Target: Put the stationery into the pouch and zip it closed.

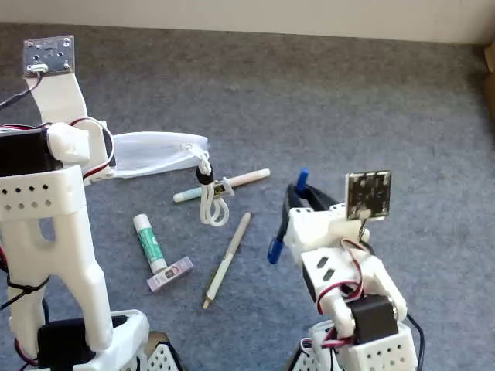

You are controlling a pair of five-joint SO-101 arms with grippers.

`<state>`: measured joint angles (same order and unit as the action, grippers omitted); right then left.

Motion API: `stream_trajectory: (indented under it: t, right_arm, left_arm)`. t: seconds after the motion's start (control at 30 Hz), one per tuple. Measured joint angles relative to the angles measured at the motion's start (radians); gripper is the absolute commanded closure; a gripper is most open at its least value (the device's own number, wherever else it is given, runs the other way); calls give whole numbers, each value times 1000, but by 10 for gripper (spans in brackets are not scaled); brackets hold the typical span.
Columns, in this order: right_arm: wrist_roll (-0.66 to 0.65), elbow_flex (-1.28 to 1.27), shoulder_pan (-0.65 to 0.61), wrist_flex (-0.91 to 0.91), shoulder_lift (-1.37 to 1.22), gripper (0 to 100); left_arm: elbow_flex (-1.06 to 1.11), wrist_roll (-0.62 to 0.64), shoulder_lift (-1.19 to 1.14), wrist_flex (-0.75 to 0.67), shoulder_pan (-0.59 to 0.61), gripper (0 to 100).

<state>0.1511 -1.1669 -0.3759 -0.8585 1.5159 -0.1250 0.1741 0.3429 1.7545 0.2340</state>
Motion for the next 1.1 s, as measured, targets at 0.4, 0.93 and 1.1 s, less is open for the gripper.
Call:
stream_trajectory:
  t: [0.4, 0.93, 1.1]
  right_arm:
    - [-9, 0, -71, 54, 55, 993]
    - [-9, 92, -77, 235, 55, 993]
    - [-9, 92, -77, 321, 55, 993]
  left_arm:
    - [0, 0, 0, 0, 0, 989]
    - [0, 0, 0, 0, 0, 989]
    - [0, 0, 0, 0, 0, 989]
